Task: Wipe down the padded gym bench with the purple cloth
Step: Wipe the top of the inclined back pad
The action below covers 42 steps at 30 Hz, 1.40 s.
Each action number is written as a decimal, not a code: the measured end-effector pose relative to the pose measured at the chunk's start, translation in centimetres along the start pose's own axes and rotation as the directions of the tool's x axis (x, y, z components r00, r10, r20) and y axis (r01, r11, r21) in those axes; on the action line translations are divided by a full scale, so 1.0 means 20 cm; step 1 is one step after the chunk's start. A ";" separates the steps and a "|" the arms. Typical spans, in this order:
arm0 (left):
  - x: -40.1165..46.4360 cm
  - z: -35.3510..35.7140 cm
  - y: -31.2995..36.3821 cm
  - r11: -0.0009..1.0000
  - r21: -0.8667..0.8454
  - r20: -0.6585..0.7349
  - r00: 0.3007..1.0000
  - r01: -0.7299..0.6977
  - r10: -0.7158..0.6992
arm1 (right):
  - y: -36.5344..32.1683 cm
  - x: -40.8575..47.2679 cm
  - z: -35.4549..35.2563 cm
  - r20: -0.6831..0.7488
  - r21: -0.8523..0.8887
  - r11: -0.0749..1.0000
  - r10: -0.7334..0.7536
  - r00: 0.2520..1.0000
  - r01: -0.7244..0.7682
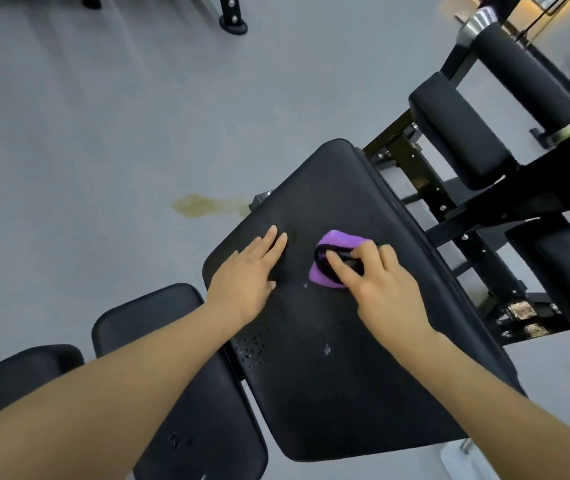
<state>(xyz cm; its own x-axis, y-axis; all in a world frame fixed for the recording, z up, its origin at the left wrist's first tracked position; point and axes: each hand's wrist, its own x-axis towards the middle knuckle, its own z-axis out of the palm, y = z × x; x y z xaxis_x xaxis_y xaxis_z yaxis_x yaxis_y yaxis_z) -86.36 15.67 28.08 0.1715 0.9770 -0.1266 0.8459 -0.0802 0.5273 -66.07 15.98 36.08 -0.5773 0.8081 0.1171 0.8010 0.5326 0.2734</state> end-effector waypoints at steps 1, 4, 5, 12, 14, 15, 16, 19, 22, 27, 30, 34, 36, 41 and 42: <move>-0.02 0.00 -0.03 0.999 -0.006 -0.014 0.999 0.036 -0.036 | 0.03 0.07 0.00 -0.003 -0.010 1.000 -0.013 1.000 0.013; -0.08 0.02 -0.13 0.988 -0.012 0.000 0.988 0.152 -0.152 | 0.08 0.37 0.00 -0.056 -0.060 0.997 0.047 0.997 -0.051; -0.09 0.03 -0.15 0.983 -0.017 0.030 0.983 0.181 -0.180 | 0.09 0.46 0.00 -0.073 -0.056 0.993 0.099 0.992 -0.103; -0.08 0.06 -0.18 0.969 -0.087 0.079 0.971 0.233 -0.226 | -0.21 0.45 0.11 -0.091 0.147 0.966 0.226 0.970 -0.212; -0.08 0.05 -0.18 0.970 -0.071 0.089 0.970 0.231 -0.224 | -0.31 0.35 0.16 -0.069 0.114 0.993 0.048 0.996 -0.040; -0.08 0.04 -0.18 0.970 -0.070 0.094 0.970 0.233 -0.226 | -0.32 0.33 0.17 -0.043 0.094 0.995 -0.024 0.999 0.028; -0.07 0.04 -0.18 0.970 -0.072 0.096 0.970 0.232 -0.225 | -0.30 0.34 0.17 -0.034 0.091 0.992 -0.079 0.996 0.082; -0.07 0.04 -0.18 0.966 -0.088 0.099 0.967 0.243 -0.235 | -0.16 0.43 0.12 -0.037 0.104 0.987 -0.122 0.992 0.125; -0.07 0.05 -0.18 0.967 -0.082 0.103 0.967 0.242 -0.234 | -0.03 0.54 0.06 -0.085 0.085 0.995 0.059 0.995 -0.051; -0.06 0.06 -0.20 0.964 -0.090 0.101 0.966 0.249 -0.240 | -0.28 0.54 0.16 -0.117 0.235 0.917 0.356 0.927 -0.323; -0.05 0.06 -0.21 0.965 -0.108 0.094 0.969 0.239 -0.229 | -0.48 0.40 0.23 -0.050 0.177 0.982 0.080 0.996 -0.070; -0.04 0.06 -0.20 0.960 -0.101 0.108 0.962 0.260 -0.249 | -0.33 0.44 0.16 -0.014 0.156 0.987 -0.024 1.000 0.026; -0.05 0.06 -0.20 0.962 -0.079 0.118 0.961 0.260 -0.250 | -0.17 0.50 0.10 -0.052 0.096 0.994 0.065 0.997 -0.059; -0.06 0.06 -0.21 0.963 -0.078 0.129 0.960 0.258 -0.247 | -0.02 0.61 0.05 -0.133 0.106 0.899 0.437 0.890 -0.425; -0.06 0.06 -0.21 0.963 -0.075 0.128 0.960 0.260 -0.249 | -0.08 0.61 0.08 -0.124 0.125 0.894 0.445 0.887 -0.431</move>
<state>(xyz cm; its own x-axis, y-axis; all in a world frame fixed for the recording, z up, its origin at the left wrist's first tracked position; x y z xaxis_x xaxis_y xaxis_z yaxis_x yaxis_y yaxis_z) -89.40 14.60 25.01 0.0186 0.9327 -0.3602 0.8213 0.1912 0.5376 -74.16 25.26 35.54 -0.1755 0.9224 0.3440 0.9844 0.1593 0.0750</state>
